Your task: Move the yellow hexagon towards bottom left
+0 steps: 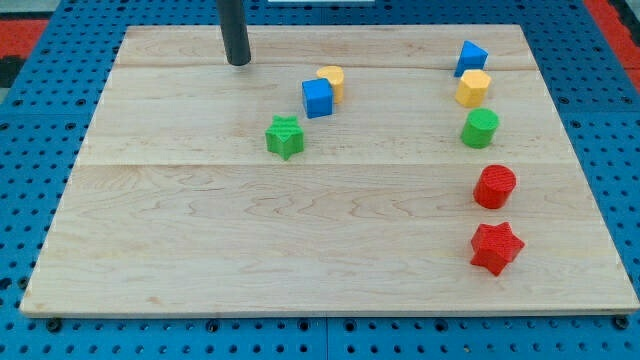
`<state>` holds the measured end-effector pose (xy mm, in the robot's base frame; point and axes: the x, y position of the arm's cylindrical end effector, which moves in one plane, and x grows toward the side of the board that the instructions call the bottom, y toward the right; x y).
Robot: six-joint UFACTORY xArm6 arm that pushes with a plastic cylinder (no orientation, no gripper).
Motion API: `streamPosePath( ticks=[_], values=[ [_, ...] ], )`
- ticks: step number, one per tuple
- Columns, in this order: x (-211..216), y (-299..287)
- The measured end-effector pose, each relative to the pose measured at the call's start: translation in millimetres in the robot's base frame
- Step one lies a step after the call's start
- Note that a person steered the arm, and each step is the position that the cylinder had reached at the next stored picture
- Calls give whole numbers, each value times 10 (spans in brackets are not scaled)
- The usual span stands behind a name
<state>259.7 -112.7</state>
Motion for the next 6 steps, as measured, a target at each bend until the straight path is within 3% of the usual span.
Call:
streamPosePath(
  ticks=[3,4,5,6],
  values=[
    [-9,-153],
    [266,-112],
    [747,380],
    [825,990]
  ],
)
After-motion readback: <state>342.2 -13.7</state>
